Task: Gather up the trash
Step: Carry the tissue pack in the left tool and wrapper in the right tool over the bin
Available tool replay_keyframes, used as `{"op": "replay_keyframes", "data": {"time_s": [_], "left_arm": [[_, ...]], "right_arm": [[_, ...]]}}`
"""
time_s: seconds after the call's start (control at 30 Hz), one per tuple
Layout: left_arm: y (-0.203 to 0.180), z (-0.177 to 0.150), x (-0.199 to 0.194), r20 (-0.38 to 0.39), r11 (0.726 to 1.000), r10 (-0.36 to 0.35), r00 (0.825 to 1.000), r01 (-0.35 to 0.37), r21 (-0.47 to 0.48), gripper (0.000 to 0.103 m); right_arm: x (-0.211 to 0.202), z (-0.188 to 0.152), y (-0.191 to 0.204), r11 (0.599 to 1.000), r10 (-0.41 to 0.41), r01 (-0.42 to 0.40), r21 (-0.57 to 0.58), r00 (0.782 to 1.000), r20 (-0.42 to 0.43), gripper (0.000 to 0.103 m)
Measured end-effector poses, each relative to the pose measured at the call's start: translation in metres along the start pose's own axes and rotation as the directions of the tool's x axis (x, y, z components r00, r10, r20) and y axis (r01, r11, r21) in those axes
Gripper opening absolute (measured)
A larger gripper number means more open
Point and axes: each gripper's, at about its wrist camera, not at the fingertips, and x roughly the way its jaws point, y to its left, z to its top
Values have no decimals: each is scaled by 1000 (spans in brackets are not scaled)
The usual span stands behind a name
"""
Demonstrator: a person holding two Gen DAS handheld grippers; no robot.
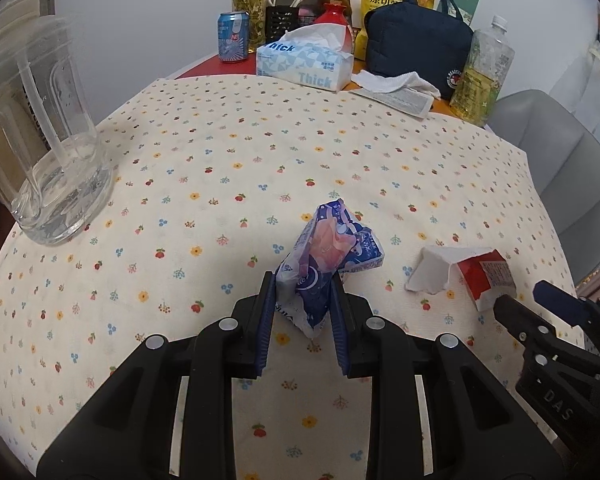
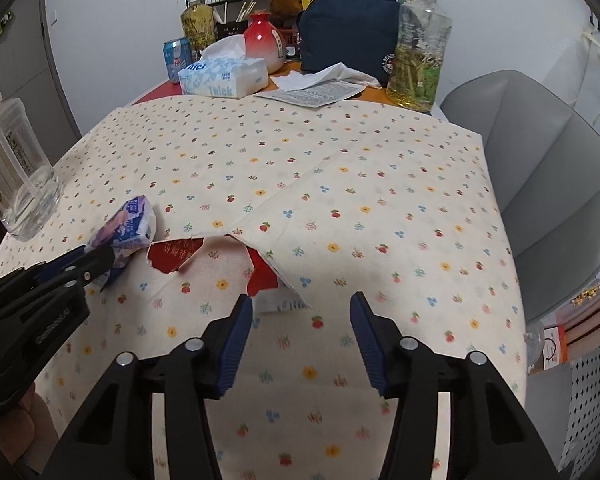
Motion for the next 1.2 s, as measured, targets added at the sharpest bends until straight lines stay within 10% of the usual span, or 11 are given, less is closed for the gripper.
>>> {"op": "replay_keyframes", "data": {"time_s": [0.13,0.27,1.2], "left_arm": [[1,0,1,7,1000,-3,1000,3,-1,26],[1,0,0,6,1000,-2,1000,2,-3,26],[-83,-46,-108,71,988,-121,990,114,105,26]], "right_arm": [[12,2,2,1000,11,-11,-5,1000,-22,14],[5,-1,4,999,20,-20,-35,1000,-18,4],[-151,-78,-77,993,-87,79,87,993,81,3]]}}
